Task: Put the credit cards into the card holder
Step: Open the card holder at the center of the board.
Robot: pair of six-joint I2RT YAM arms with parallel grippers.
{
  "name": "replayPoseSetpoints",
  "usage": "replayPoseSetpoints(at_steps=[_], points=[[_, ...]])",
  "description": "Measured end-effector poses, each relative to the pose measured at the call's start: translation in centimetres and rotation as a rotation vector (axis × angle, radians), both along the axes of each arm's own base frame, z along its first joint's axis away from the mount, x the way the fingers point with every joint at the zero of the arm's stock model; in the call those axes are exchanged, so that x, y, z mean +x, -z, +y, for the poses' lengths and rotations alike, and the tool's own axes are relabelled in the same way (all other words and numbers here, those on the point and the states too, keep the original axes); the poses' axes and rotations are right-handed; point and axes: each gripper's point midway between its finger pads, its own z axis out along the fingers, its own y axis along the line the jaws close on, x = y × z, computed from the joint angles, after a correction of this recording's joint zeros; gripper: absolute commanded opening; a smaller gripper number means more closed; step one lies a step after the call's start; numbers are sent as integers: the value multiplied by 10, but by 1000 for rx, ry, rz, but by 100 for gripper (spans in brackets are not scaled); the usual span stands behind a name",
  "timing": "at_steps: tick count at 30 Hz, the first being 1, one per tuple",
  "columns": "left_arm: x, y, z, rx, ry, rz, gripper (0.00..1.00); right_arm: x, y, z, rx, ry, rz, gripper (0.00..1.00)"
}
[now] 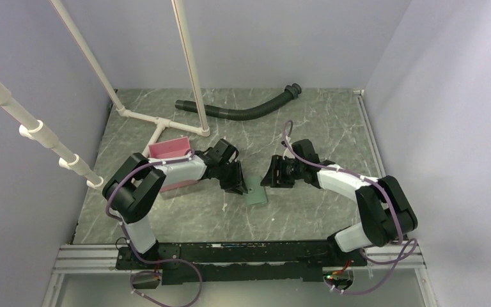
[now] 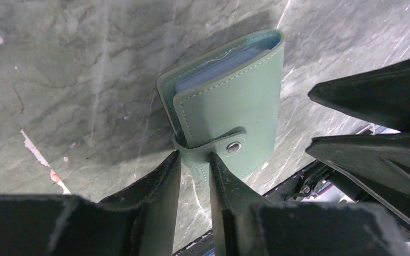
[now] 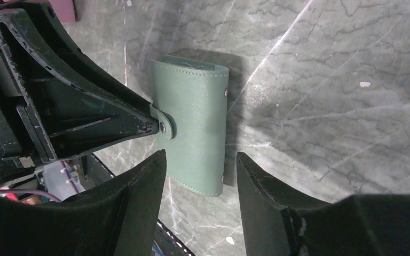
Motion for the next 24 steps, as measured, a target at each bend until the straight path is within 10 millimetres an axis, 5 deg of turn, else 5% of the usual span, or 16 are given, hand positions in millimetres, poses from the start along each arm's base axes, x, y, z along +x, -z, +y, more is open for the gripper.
replayPoseSetpoints(at_steps=[16,24], points=[[2,3,-2,-39,-24,6,18,-13,20,22,223,-71,108,50],[1,2,-2,-66,-28,3,27,-13,25,21,254,-3,103,13]])
